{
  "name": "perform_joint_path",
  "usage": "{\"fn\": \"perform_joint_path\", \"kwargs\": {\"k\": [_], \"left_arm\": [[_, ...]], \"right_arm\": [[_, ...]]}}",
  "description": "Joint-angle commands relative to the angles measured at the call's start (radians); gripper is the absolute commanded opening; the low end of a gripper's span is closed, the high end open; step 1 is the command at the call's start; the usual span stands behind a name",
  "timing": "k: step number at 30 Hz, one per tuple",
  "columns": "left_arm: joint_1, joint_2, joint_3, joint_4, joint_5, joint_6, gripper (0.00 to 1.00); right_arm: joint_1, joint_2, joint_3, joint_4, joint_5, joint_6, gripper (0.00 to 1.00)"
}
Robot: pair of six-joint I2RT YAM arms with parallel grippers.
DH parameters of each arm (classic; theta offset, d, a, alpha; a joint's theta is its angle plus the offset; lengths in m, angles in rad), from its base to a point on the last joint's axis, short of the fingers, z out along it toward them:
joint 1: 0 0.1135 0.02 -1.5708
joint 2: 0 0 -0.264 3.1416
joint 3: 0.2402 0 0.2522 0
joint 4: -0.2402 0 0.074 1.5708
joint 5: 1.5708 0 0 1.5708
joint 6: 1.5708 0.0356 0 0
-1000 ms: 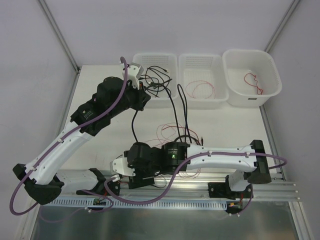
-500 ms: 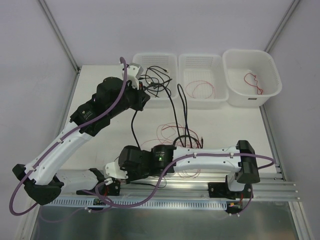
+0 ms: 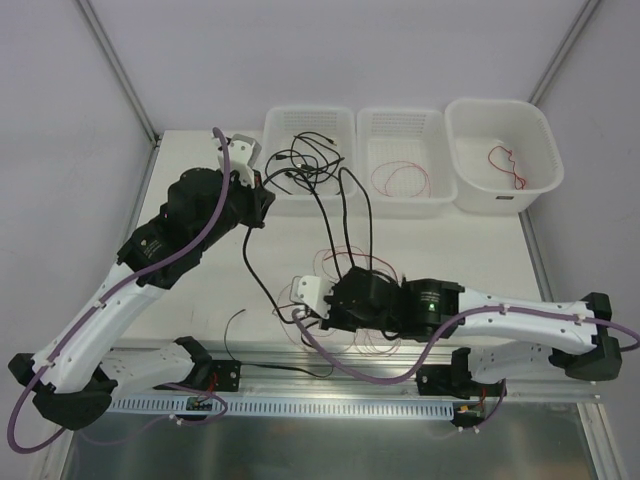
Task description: Untangle the cables
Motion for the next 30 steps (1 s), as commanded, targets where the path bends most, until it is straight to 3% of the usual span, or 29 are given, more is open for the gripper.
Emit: {"fn": "perform_joint_path", "kwargs": {"k": [1, 11, 16, 30], "left_arm": [[0.014, -0.047, -0.029, 0.008, -0.057, 0.035, 0.00], [0.054, -0.058, -0.092, -0.005, -0.133, 0.026, 0.00], [0.061, -0.063, -0.037, -0.005, -0.134, 0.011, 0.00], [0.061, -0.107, 0.278, -0.032, 0.057, -0.044, 0.00]], "right_arm": [[-0.016, -0.123, -0.083, 0.086, 0.070, 0.091, 0.01], [-0.036, -0.490, -0.250, 0.134, 0.100, 0.143, 0.01], [-0.053, -0.524, -0.304, 0.008, 0.234, 0.193, 0.01], [-0.211, -0.502, -0.470, -0.100, 0.312, 0.491, 0.01]]}}
